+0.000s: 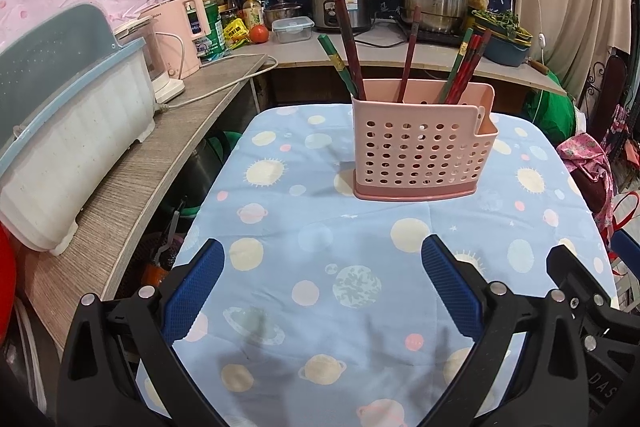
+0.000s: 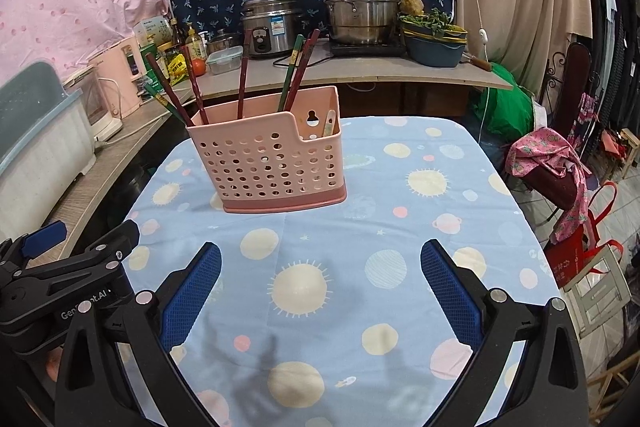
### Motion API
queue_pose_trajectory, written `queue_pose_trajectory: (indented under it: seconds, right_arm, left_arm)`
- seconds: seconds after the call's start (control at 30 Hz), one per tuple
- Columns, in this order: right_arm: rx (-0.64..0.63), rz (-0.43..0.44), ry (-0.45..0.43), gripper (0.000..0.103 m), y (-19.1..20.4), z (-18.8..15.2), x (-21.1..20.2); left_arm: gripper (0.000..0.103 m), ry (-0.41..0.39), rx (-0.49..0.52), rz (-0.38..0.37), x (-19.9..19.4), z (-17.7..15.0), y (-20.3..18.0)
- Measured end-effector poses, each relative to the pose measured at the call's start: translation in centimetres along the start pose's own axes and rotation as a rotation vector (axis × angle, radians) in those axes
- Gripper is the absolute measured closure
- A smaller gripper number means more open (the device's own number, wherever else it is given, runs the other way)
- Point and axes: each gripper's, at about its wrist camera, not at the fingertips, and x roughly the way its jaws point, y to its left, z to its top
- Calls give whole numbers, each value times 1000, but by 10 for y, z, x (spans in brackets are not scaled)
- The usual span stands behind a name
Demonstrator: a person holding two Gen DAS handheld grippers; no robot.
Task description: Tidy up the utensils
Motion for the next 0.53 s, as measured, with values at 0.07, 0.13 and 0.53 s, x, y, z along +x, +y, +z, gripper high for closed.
queue_pose_trajectory:
  seconds: [0.07, 0.13, 0.53]
  right_arm:
    - [0, -1, 1, 7, 0, 0, 0]
    - [1, 0, 0, 7, 0, 0, 0]
    - [9, -9, -3, 7, -3, 0, 1]
  left_arm:
    - [8, 0, 5, 1, 0, 0, -1]
    - [8, 1, 7, -2, 0, 0, -1]
    - [8, -4, 21, -9, 0, -1, -4]
